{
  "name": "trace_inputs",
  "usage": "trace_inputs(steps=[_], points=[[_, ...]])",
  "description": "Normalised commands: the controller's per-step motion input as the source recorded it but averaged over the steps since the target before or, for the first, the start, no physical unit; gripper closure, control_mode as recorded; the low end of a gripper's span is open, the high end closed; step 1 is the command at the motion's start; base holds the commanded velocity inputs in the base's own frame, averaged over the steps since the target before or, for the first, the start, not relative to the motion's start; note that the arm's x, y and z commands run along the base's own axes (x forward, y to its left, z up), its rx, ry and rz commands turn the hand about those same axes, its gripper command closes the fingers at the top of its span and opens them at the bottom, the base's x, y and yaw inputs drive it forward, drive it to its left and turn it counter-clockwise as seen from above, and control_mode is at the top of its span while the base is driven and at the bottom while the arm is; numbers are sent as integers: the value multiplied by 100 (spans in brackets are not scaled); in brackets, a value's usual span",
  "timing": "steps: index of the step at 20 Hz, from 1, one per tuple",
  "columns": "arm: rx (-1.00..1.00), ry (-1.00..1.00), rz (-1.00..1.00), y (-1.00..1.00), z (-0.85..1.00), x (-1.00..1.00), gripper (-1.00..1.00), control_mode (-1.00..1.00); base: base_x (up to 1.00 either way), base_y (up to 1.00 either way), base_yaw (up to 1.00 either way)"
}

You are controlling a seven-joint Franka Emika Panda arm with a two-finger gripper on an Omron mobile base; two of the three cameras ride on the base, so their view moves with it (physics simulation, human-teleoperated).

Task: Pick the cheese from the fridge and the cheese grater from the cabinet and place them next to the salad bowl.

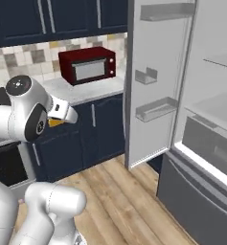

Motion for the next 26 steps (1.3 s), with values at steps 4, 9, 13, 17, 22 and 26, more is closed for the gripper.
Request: trace_inputs(steps=[4,9,13,17,22,26], points=[[0,0,0,0,0,0,100,100,7,0,62],[0,0,0,0,0,0,100,100,10,4,57],[0,0,0,0,0,0,100,100,16,8,51],[0,0,0,0,0,0,100,100,23,12,38],[0,0,0,0,0,0,100,100,27,16,35],[0,0,0,0,0,0,100,100,27,16,36]])
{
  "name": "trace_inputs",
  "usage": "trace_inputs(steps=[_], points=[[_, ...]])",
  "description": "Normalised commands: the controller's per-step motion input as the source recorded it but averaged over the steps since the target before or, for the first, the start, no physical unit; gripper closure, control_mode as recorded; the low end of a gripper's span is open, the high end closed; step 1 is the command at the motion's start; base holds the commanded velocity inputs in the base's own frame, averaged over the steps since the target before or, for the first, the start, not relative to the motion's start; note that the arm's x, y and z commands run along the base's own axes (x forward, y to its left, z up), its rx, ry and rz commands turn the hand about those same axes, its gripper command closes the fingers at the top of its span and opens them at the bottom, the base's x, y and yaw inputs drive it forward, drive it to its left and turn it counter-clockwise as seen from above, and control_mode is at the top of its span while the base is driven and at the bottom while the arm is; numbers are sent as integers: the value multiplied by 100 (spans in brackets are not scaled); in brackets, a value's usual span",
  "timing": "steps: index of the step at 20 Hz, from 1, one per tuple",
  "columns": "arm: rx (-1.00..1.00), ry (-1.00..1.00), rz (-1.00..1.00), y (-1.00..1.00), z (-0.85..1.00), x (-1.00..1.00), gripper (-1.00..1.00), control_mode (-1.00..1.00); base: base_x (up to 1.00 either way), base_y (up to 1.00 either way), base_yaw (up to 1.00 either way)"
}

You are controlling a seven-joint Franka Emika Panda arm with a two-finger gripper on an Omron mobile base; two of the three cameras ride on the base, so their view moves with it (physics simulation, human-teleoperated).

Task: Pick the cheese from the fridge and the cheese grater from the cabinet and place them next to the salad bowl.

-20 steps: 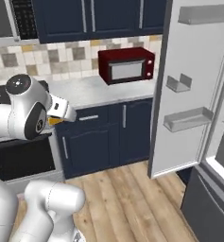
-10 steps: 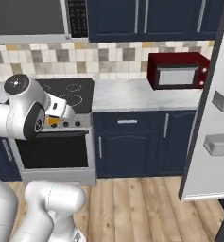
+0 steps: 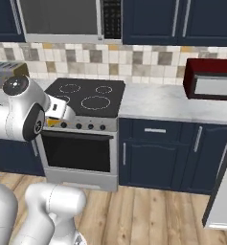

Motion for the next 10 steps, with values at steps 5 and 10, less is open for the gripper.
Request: trace_inputs(steps=[5,10], points=[[0,0,0,0,0,0,100,100,28,16,30],[0,0,0,0,0,0,100,100,19,10,61]])
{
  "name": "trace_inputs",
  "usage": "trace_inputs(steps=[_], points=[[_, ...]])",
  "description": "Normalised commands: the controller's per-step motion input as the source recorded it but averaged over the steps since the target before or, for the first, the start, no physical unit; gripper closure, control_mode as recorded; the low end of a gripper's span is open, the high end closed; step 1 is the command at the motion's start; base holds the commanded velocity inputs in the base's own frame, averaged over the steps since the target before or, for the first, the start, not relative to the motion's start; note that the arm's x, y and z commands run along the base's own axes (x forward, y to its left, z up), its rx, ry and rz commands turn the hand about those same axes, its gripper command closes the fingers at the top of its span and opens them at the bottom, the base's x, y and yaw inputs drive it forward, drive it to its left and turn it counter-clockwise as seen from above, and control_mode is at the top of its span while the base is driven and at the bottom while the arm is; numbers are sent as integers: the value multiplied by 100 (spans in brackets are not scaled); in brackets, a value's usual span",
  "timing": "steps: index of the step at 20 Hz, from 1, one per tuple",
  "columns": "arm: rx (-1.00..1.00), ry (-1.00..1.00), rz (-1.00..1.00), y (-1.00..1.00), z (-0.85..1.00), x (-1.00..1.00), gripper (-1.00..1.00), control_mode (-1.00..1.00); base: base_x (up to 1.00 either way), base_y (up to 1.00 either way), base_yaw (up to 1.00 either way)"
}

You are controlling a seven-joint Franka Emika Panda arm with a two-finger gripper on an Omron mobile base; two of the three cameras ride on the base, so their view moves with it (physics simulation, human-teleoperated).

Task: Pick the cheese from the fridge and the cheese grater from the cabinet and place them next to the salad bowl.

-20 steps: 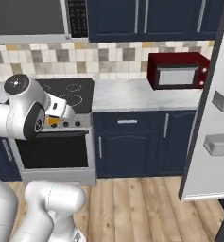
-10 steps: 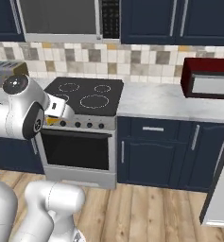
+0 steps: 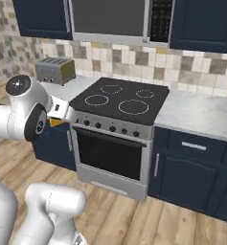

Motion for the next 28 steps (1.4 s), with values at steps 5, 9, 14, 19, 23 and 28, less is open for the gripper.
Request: trace_inputs(steps=[5,9,14,19,23,28], points=[[0,0,0,0,0,0,100,100,3,0,97],[0,0,0,0,0,0,100,100,6,0,94],[0,0,0,0,0,0,100,100,14,0,89],[0,0,0,0,0,0,100,100,25,0,83],[0,0,0,0,0,0,100,100,41,0,70],[0,0,0,0,0,0,100,100,74,-2,34]])
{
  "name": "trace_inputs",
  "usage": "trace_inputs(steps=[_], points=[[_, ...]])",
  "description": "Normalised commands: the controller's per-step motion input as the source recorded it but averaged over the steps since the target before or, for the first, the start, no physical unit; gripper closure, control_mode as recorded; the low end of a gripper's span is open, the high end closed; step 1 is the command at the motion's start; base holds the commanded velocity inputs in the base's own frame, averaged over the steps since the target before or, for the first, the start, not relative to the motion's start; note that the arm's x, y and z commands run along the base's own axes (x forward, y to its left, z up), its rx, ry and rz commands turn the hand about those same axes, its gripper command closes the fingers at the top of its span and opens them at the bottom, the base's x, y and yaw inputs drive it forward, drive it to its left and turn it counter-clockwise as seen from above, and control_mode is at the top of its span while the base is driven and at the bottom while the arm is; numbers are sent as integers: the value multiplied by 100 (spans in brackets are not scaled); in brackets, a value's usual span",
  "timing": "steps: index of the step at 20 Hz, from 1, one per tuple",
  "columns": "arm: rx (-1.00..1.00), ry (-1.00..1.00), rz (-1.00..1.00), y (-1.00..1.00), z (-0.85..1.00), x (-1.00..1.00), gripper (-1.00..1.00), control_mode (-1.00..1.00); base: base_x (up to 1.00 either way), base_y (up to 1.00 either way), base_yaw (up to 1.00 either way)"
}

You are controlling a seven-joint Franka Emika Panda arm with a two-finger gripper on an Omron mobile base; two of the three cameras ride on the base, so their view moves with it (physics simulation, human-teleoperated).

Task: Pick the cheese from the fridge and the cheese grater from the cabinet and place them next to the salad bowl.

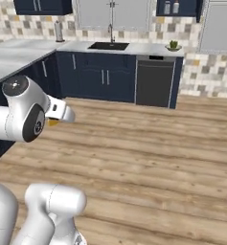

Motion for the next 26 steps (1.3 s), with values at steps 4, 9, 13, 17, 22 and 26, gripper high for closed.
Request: trace_inputs(steps=[4,9,13,17,22,26], points=[[0,0,0,0,0,0,100,100,85,-7,19],[0,0,0,0,0,0,100,100,86,-9,15],[0,0,0,0,0,0,100,100,86,-16,10],[0,0,0,0,0,0,100,100,87,-22,4],[0,0,0,0,0,0,100,100,81,-22,0],[0,0,0,0,0,0,100,100,75,-19,-3]])
